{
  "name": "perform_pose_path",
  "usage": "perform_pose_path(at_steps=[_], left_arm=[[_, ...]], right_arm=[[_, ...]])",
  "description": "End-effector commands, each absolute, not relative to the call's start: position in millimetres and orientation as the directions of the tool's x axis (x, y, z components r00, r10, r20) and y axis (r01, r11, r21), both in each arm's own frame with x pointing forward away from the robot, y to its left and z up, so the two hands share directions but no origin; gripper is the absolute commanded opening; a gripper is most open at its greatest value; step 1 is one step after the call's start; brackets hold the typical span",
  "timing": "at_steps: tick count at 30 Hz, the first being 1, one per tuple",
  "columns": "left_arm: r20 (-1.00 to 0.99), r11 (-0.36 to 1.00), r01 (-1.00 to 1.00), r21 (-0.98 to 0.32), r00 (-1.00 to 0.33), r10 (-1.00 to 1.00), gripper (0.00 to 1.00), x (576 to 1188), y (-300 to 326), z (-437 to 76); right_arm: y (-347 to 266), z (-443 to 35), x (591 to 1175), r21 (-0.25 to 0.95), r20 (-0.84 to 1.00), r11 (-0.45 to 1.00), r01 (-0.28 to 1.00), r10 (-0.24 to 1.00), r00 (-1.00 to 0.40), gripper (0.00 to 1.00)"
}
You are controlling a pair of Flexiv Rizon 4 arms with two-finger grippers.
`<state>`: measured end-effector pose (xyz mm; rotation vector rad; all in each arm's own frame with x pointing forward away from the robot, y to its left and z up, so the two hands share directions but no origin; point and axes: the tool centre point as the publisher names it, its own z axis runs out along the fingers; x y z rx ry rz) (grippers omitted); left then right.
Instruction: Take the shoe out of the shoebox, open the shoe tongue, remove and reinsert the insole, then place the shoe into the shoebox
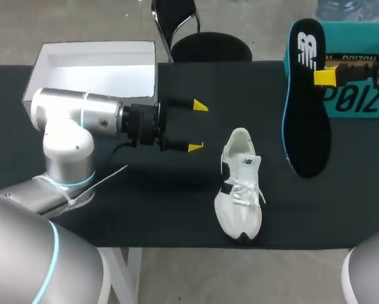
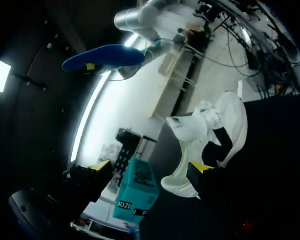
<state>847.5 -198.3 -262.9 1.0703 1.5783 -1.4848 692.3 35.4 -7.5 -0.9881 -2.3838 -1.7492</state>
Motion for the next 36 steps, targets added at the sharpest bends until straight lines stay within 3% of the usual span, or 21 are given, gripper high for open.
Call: perform_pose_path(at_steps=[1, 22, 36], left_arm=[[-0.943, -0.001, 0.962, -0.274, -0.269, -0.194, 1.0, 834.1, -197.8, -254.9], [-0.96, -0.114, 0.985, -0.131, -0.154, -0.233, 1.0, 803.9, -256.8, -226.0], [-0.976, -0.043, 0.995, -0.093, -0.099, -0.191, 1.0, 820.0, -262.0, -224.6]], right_arm=[[37.3, -7.9, 694.6, 0.848, 0.375, 0.172, 0.501, 0.472, -0.798, 0.0], [37.3, -7.9, 694.6, 0.848, 0.375, 0.172, 0.501, 0.472, -0.798, 0.0], [37.3, -7.9, 694.6, 0.848, 0.375, 0.172, 0.501, 0.472, -0.798, 0.0]])
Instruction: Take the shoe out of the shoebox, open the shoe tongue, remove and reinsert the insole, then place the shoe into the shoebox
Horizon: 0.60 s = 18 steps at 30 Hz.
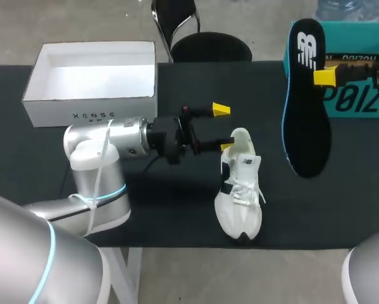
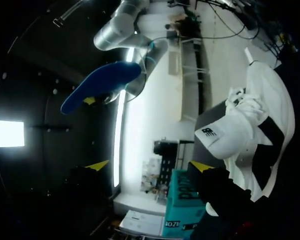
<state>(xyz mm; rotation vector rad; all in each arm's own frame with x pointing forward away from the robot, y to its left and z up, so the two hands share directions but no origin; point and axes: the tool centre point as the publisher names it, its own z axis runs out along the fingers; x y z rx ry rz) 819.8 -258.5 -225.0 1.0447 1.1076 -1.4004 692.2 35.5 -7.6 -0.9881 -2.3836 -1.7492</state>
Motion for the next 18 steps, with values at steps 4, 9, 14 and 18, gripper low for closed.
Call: perform_pose_path(at_steps=[4, 9, 14, 18], left_arm=[[-0.981, -0.046, 0.996, -0.076, -0.083, -0.176, 1.0, 817.8, -268.3, -225.3], [-0.986, -0.012, 0.998, -0.056, -0.057, -0.155, 1.0, 817.2, -274.8, -226.0], [-0.99, 0.004, 0.999, -0.044, -0.043, -0.133, 1.0, 818.9, -276.0, -225.5], [-0.99, 0.004, 0.999, -0.044, -0.043, -0.133, 1.0, 818.9, -276.0, -225.5]], right_arm=[[37.3, -7.9, 694.6, 0.848, 0.375, 0.172, 0.501, 0.472, -0.798, 0.0], [37.3, -7.9, 694.6, 0.848, 0.375, 0.172, 0.501, 0.472, -0.798, 0.0], [37.3, -7.9, 694.6, 0.848, 0.375, 0.172, 0.501, 0.472, -0.798, 0.0], [36.7, -7.5, 701.4, 0.826, 0.386, 0.201, 0.526, 0.476, -0.79, 0.0]])
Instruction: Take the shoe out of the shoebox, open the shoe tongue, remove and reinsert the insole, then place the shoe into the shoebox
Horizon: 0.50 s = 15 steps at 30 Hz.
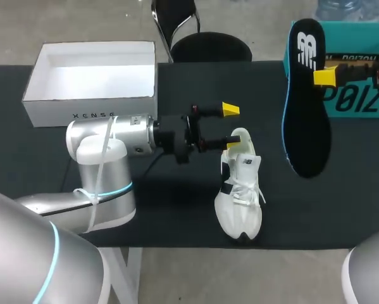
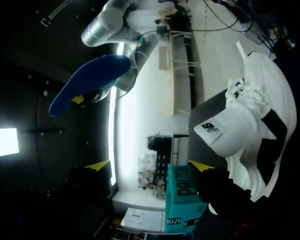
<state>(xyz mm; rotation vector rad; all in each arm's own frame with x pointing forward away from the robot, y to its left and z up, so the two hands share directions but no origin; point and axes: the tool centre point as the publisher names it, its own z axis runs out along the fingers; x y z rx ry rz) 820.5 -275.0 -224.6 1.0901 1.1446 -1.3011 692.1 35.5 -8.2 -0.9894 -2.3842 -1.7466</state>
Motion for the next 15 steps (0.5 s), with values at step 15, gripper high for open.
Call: perform_pose_path(at_steps=[15], left_arm=[[-0.99, 0.004, 0.999, -0.044, -0.043, -0.133, 1.0, 818.9, -276.0, -225.5]], right_arm=[[1.8, -27.4, 754.8, 0.639, 0.493, 0.331, 0.695, 0.517, -0.7, 0.0]])
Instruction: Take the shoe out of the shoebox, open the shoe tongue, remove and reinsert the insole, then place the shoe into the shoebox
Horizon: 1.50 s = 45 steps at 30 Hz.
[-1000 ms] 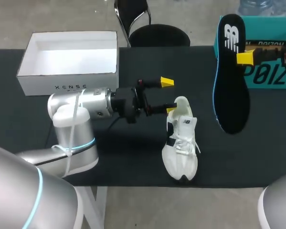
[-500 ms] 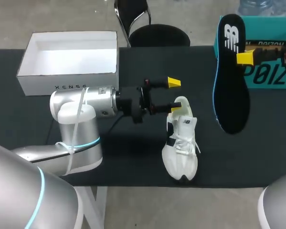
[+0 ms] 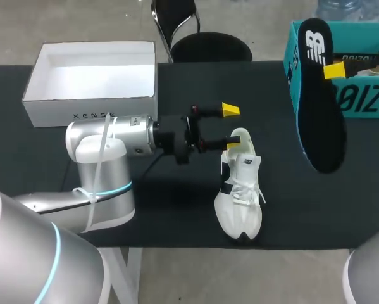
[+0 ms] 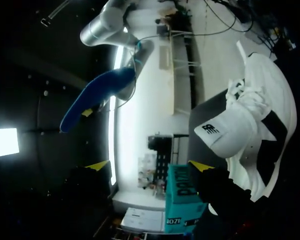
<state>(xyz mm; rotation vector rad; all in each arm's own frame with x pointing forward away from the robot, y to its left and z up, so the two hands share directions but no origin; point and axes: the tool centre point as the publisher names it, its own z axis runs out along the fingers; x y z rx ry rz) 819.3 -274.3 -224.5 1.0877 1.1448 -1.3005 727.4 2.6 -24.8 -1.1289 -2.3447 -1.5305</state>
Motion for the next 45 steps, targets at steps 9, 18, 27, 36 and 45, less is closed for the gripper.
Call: perform_pose_path(at_steps=[9, 18, 27, 36, 45], left_arm=[[-0.99, 0.004, 0.999, -0.044, -0.043, -0.133, 1.0, 818.9, -276.0, -225.5], [-0.99, 0.004, 0.999, -0.044, -0.043, -0.133, 1.0, 818.9, -276.0, -225.5], [-0.99, 0.004, 0.999, -0.044, -0.043, -0.133, 1.0, 818.9, -276.0, -225.5], [-0.99, 0.004, 0.999, -0.044, -0.043, -0.133, 1.0, 818.9, -276.0, -225.5], [-0.99, 0.004, 0.999, -0.044, -0.043, -0.133, 1.0, 818.9, -276.0, -225.5]], right_arm=[[-1.4, -72.6, 779.7, 0.555, 0.549, 0.317, 0.769, 0.556, -0.624, 0.0], [2.3, -118.2, 788.4, 0.538, 0.58, 0.243, 0.807, 0.589, -0.563, 0.0], [15.4, -147.4, 800.2, 0.505, 0.608, 0.214, 0.836, 0.6, -0.521, 0.0], [37.1, -159.8, 811.6, 0.493, 0.621, 0.227, 0.84, 0.584, -0.522, 0.0], [55.1, -182.0, 804.7, 0.452, 0.65, 0.239, 0.86, 0.571, -0.501, 0.0]])
